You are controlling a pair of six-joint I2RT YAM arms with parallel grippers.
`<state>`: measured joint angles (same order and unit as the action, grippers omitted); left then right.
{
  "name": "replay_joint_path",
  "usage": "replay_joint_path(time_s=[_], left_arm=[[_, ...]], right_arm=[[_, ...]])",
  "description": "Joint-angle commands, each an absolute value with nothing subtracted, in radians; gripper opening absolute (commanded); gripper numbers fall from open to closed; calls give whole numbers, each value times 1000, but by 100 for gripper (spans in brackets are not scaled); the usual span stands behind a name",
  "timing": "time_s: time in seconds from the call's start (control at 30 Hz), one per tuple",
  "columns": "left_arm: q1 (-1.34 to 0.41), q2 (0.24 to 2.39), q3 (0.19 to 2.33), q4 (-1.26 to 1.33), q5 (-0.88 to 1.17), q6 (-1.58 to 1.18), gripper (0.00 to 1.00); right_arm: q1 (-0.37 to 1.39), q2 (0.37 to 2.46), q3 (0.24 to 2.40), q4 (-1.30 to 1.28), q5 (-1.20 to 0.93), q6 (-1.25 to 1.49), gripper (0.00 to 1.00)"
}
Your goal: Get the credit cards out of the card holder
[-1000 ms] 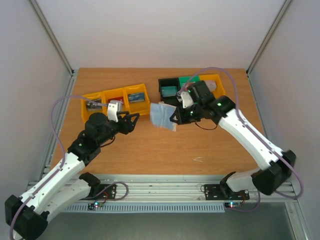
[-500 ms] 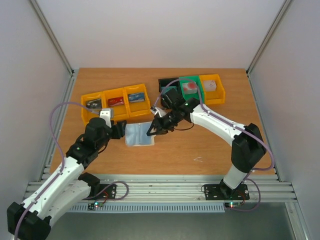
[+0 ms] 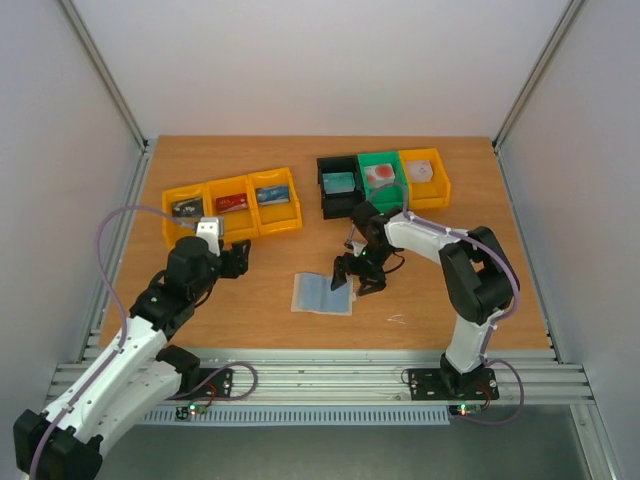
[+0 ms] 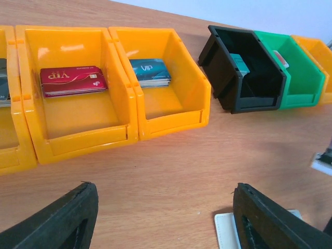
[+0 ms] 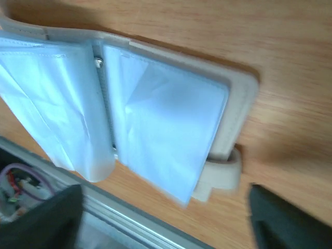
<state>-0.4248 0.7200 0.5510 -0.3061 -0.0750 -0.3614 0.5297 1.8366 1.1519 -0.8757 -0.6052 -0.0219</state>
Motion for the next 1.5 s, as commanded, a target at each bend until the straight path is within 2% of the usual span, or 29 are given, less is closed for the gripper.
replay_joint_path(time_s=[0.0,0.1,0.13,0.17,0.2,0.53,0.67,0.77,0.9,1.07,1.2,1.37,1.47], left_arm=[[-416,705,526,-256,-88,-326,74],[-404,703,516,-229,-124,-291,81],[-395,702,515,-225,-145,-283,86],[-386,703,515,-223,-171,-273,96],[-378,704,515,-221,-195,-264,99],[-242,703,435,-53,-379,-123,99],[-184,714,373,90,-377,-72,99],[-136,730,314,210,-298,-35,99],[-85,777,266,294,-178,-31,99],[-78,838,189,454,-269,-74,99],[-47,892,149,553,-327,-88,99],[-19,1007,146,704,-310,-122,99],[-16,1096,182,761,-338,-123,99]], right_arm=[[524,1727,1232,-1021,-400,-112,98],[480,1654,1263,-1064,-279,-130,99],[457,1625,1264,-1070,-244,-133,99],[433,1592,1262,-1071,-214,-134,99],[403,1557,1256,-1065,-191,-136,99],[93,1033,991,-615,-73,-183,99],[41,930,851,-387,10,-208,98],[24,901,764,-220,118,-226,99],[24,885,605,32,208,-298,99],[24,958,442,284,235,-337,99],[24,1084,346,479,230,-348,99],[22,1326,244,904,190,-400,99],[15,1409,279,946,167,-440,99]])
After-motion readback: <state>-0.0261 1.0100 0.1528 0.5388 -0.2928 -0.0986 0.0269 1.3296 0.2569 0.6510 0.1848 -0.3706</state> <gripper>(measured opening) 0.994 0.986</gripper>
